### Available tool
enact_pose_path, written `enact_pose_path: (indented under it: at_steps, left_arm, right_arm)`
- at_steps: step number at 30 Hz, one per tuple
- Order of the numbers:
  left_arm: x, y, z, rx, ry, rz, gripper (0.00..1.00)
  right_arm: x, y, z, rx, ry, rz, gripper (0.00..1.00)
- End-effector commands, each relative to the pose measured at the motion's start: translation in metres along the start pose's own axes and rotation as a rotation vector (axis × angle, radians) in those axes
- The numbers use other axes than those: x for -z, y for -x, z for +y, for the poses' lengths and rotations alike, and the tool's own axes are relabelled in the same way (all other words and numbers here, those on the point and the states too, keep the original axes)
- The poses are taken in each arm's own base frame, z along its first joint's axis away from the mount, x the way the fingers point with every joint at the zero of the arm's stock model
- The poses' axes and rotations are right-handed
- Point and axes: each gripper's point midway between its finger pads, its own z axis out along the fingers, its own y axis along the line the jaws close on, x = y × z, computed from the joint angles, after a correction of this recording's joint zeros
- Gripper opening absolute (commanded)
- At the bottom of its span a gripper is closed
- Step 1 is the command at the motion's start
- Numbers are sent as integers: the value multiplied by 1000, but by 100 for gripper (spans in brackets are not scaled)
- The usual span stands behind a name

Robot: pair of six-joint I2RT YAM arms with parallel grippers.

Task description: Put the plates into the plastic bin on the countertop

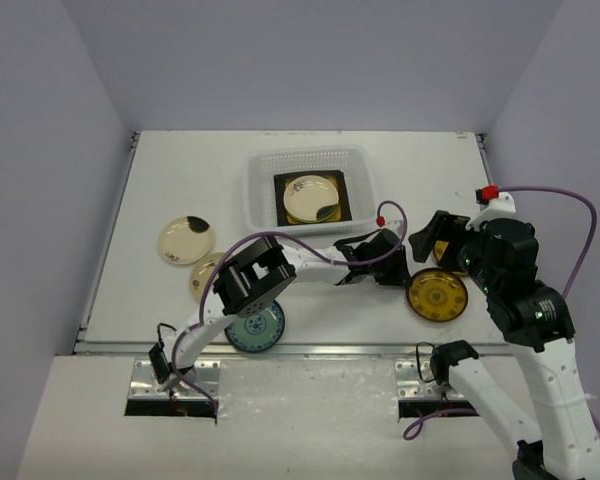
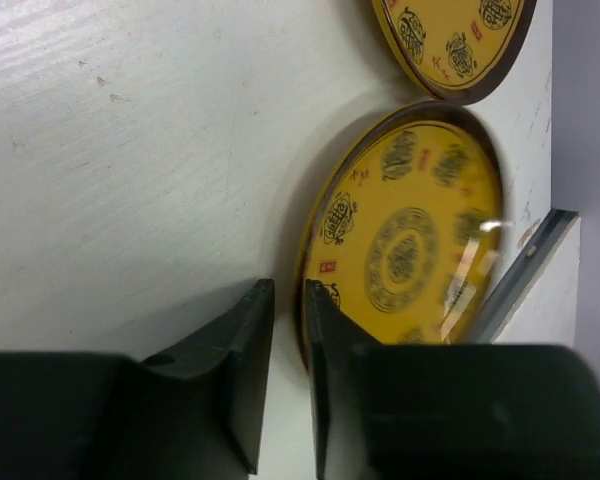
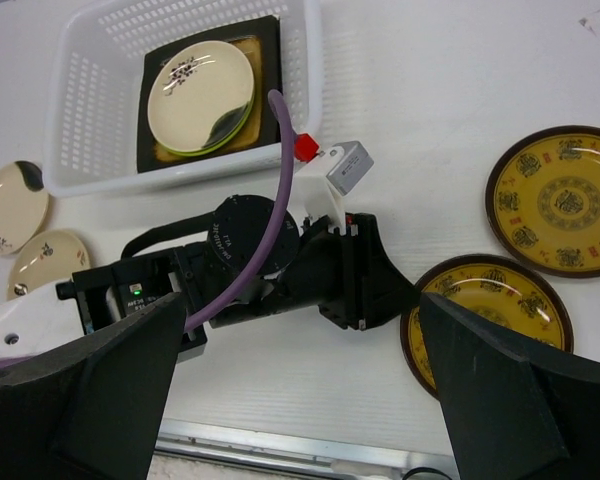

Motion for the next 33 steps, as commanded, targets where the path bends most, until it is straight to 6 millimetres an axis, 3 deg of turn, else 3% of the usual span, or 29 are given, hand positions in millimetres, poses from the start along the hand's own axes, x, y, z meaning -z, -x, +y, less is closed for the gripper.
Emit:
enact_pose_path:
  at_steps: [1, 3, 10, 19, 25, 29, 31, 33]
  left_arm:
    - [5, -25, 34, -44, 106, 70, 34]
    - [3, -29, 30, -44, 81, 83, 42]
    - [-5, -43, 27, -33, 37, 133, 41]
    - [-18, -64, 20, -27, -16, 191, 25]
    - [-15, -68, 33, -32, 27, 183, 0]
    - [9, -40, 15, -65, 6, 108, 0]
    - [29, -13, -2, -85, -22, 55, 0]
    - [69, 29, -24, -132, -40, -41, 0]
  right_arm:
    - [-5, 8, 6, -13, 22, -25, 99]
    - [-6, 8, 7, -13, 24, -21, 99]
    - [-4, 11, 6, -11, 20, -31, 99]
    - [-5, 9, 4, -8, 10, -28, 99]
    - [-4, 9, 5, -14, 16, -36, 99]
    - [-10, 6, 4, -15, 10, -25, 99]
    - [-15, 3, 2, -16, -1, -13, 99]
    - [-21, 1, -2, -20, -25, -8, 99]
